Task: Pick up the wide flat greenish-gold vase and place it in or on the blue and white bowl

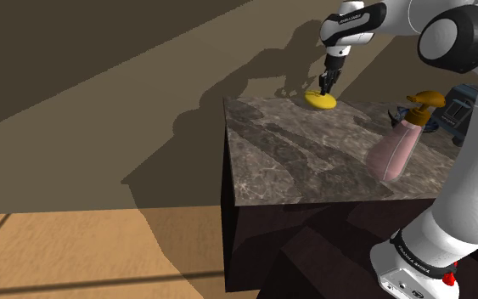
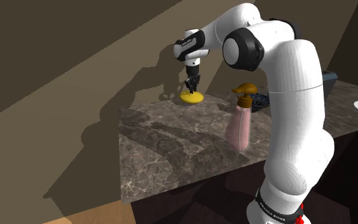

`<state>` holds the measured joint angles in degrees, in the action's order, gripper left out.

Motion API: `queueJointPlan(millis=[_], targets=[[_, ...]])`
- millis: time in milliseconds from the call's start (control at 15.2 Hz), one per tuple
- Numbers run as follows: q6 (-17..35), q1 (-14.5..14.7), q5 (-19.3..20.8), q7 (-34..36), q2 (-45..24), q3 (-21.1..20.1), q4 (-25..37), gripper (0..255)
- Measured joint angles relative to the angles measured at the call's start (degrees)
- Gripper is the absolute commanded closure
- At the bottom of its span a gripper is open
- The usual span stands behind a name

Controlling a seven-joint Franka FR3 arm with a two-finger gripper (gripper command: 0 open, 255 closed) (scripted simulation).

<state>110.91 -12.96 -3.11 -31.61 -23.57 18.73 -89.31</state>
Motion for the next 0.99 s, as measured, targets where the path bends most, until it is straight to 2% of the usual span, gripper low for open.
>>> queueJointPlan(millis=[990], targets=[[-10.84,-0.39,0.40,-0.22,1.17,0.36,9.77,255]])
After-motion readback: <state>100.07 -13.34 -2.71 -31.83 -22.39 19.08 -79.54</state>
